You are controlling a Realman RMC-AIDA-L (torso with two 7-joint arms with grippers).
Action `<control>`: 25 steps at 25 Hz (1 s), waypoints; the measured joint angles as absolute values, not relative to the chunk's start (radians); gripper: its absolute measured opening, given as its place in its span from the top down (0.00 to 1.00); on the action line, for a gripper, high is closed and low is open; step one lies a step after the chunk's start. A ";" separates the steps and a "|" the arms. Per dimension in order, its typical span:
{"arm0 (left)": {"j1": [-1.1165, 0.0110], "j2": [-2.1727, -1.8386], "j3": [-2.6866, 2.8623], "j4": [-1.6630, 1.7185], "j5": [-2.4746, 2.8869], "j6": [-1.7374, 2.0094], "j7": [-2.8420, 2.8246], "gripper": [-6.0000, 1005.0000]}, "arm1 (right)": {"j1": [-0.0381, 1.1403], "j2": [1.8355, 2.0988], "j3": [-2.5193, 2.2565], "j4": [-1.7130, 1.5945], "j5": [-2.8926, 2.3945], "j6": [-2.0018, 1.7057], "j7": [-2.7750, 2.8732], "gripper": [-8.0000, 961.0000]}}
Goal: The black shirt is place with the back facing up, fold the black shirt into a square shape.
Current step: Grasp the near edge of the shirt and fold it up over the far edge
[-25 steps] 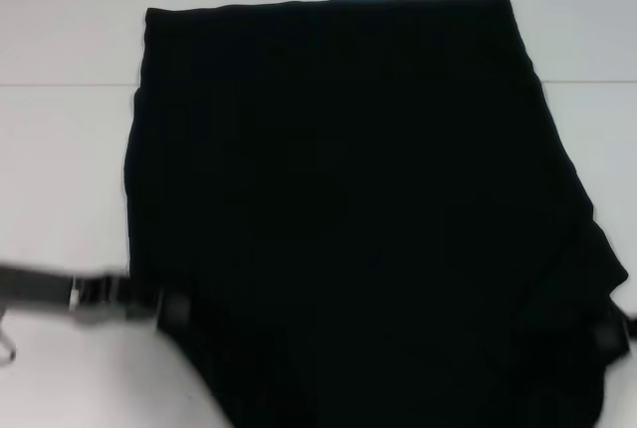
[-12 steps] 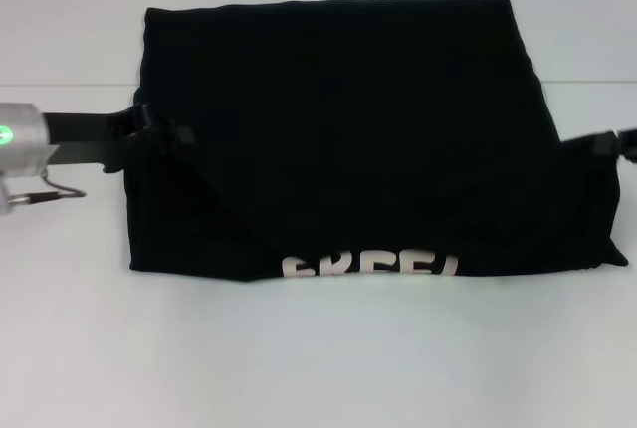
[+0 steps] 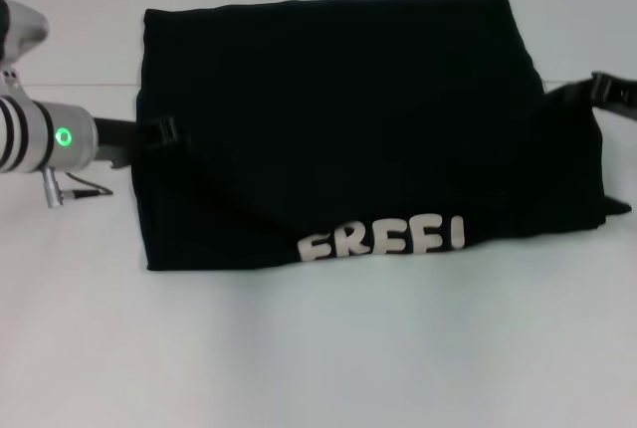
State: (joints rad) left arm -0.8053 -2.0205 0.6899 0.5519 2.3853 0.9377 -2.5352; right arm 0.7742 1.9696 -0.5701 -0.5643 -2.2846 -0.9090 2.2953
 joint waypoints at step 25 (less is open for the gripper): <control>-0.838 -2.060 0.789 0.638 2.391 0.659 -2.536 0.95 | 0.874 2.028 -0.767 -0.453 -2.278 -0.481 2.290 0.95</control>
State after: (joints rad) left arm -0.8381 -2.0598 0.7891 0.6380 2.3913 0.6594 -2.5364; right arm 0.8745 2.0275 -0.7672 -0.4531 -2.2779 -0.4811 2.2904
